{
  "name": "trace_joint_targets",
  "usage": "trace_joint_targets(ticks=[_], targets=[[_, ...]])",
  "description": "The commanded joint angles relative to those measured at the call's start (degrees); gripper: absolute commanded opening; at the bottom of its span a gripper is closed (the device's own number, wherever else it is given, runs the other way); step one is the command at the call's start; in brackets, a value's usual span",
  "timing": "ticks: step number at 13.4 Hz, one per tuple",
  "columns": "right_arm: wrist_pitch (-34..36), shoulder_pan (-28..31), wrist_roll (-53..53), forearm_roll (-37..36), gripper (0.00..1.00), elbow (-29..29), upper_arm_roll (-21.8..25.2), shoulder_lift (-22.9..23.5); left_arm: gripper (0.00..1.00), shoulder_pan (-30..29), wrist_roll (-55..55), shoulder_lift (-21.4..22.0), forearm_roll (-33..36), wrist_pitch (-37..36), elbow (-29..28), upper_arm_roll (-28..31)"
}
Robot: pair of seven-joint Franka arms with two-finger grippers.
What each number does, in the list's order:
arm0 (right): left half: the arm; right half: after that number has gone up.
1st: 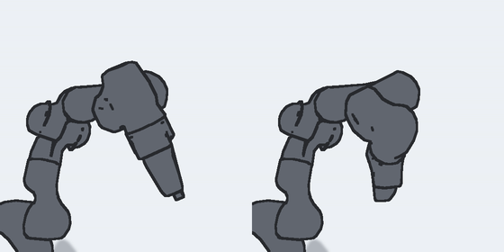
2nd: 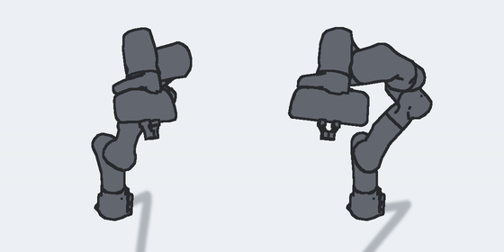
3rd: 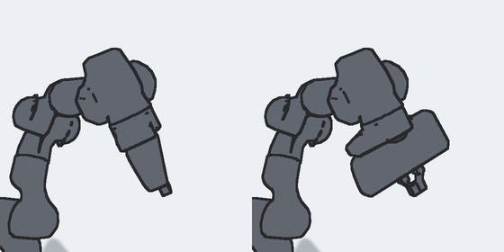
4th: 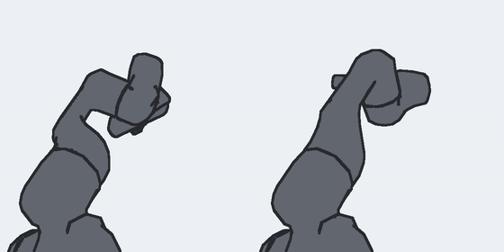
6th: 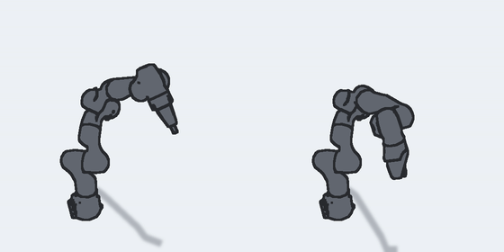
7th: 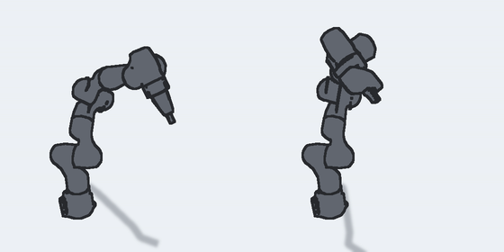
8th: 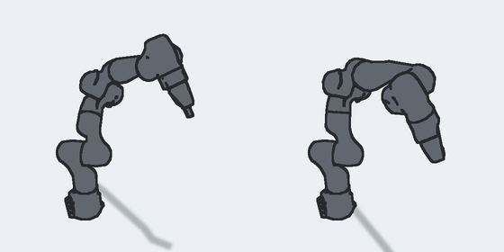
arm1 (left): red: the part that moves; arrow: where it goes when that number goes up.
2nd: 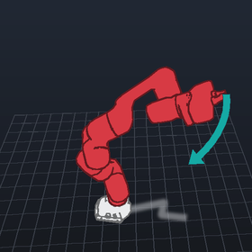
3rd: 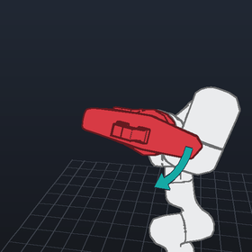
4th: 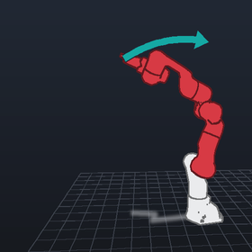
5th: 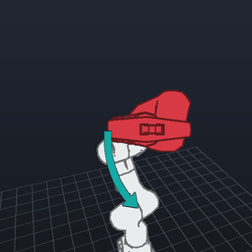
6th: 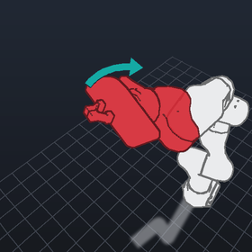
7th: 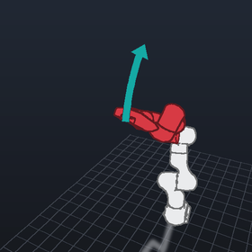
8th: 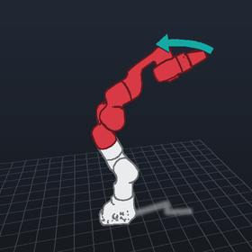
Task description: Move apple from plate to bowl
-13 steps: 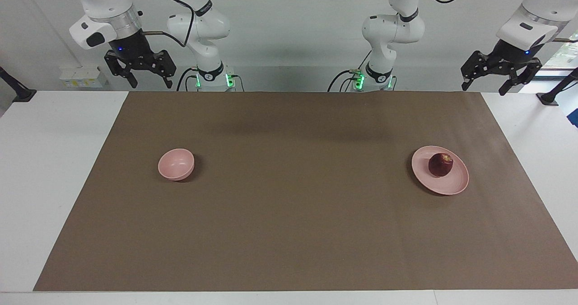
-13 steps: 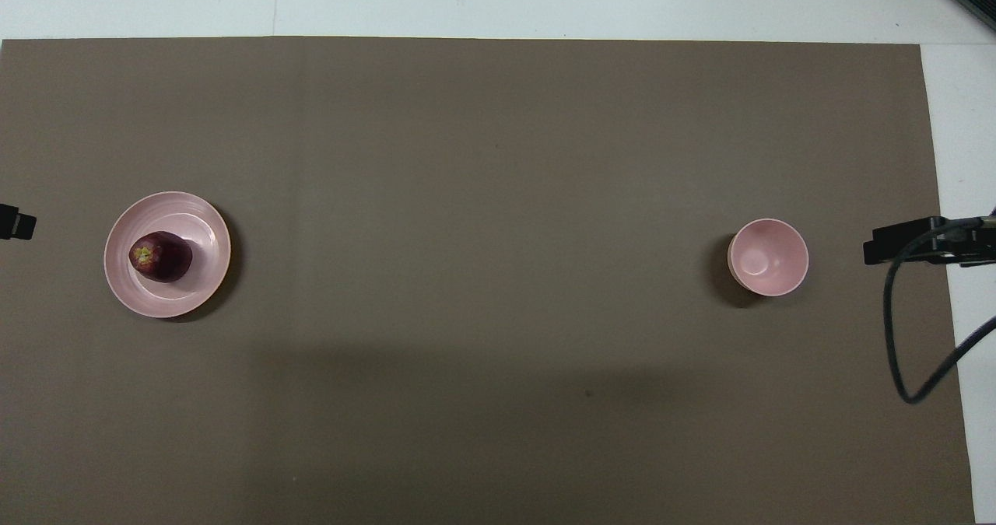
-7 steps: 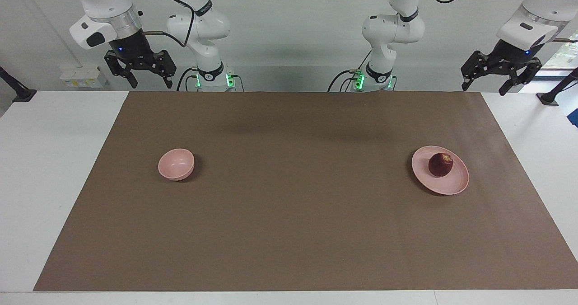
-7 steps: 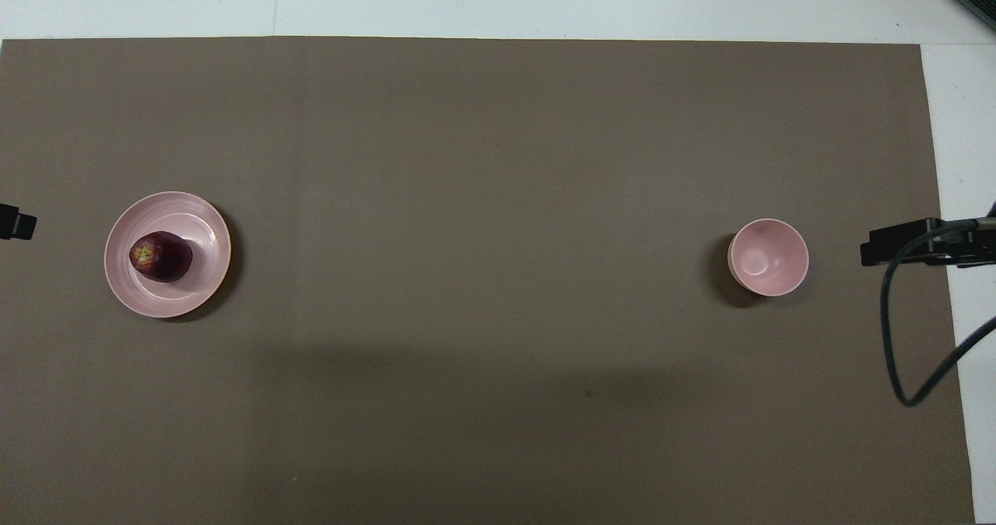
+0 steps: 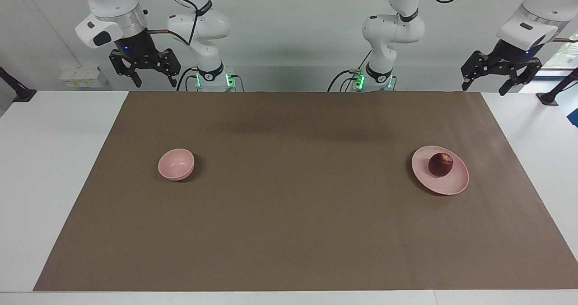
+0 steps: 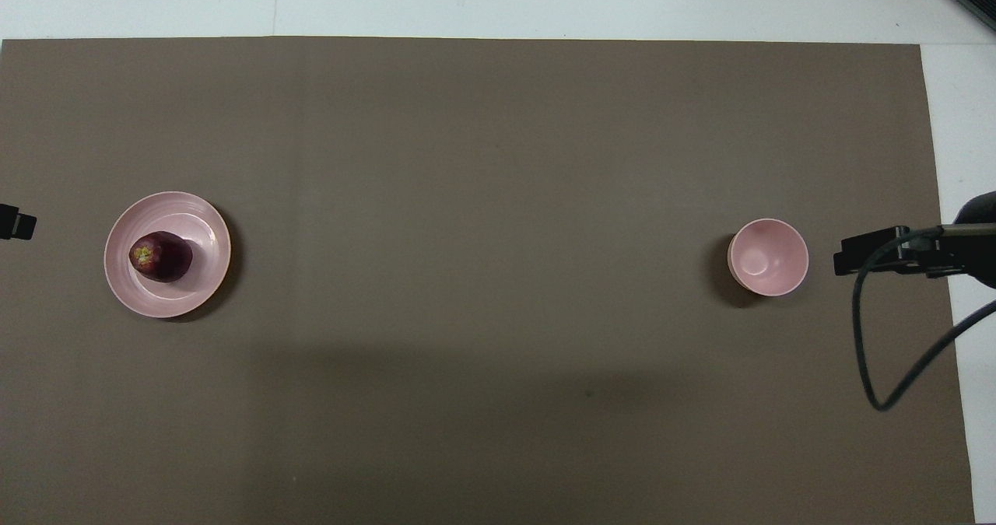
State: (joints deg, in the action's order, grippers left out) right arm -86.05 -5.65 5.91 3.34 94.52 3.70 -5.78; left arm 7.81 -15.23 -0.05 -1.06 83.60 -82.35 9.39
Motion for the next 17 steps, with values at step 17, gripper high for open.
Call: trace_joint_targets(ticks=[17], targets=[[-3.8,-8.0,31.7,17.3,1.00,4.8,-0.4,-1.5,1.00,0.3,-2.8,2.8,0.1,24.2,-23.8,0.9]])
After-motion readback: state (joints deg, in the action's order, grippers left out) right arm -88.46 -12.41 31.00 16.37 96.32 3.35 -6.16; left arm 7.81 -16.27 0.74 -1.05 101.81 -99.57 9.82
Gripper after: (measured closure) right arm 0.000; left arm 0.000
